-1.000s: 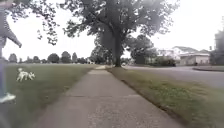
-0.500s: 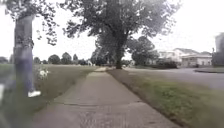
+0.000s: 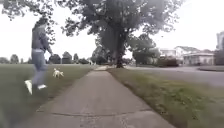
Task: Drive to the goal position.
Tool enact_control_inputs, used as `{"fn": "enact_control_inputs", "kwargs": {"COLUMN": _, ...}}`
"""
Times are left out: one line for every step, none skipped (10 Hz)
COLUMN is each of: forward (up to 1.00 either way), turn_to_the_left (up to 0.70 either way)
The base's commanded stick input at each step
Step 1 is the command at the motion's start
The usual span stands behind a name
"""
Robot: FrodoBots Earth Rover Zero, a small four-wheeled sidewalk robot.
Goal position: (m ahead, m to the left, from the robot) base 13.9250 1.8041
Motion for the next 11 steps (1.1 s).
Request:
{"fn": "enact_control_inputs", "kwargs": {"forward": 0.70, "turn_to_the_left": 0.00}}
{"fn": "enact_control_inputs", "kwargs": {"forward": 0.70, "turn_to_the_left": 0.00}}
{"fn": "enact_control_inputs", "kwargs": {"forward": 0.70, "turn_to_the_left": 0.00}}
{"fn": "enact_control_inputs", "kwargs": {"forward": 0.70, "turn_to_the_left": 0.00}}
{"fn": "enact_control_inputs", "kwargs": {"forward": 0.70, "turn_to_the_left": 0.00}}
{"fn": "enact_control_inputs", "kwargs": {"forward": 0.70, "turn_to_the_left": 0.00}}
{"fn": "enact_control_inputs", "kwargs": {"forward": 0.70, "turn_to_the_left": 0.00}}
{"fn": "enact_control_inputs", "kwargs": {"forward": 0.70, "turn_to_the_left": 0.00}}
{"fn": "enact_control_inputs", "kwargs": {"forward": 0.70, "turn_to_the_left": 0.00}}
{"fn": "enact_control_inputs", "kwargs": {"forward": 0.70, "turn_to_the_left": 0.11}}
{"fn": "enact_control_inputs", "kwargs": {"forward": 0.70, "turn_to_the_left": 0.35}}
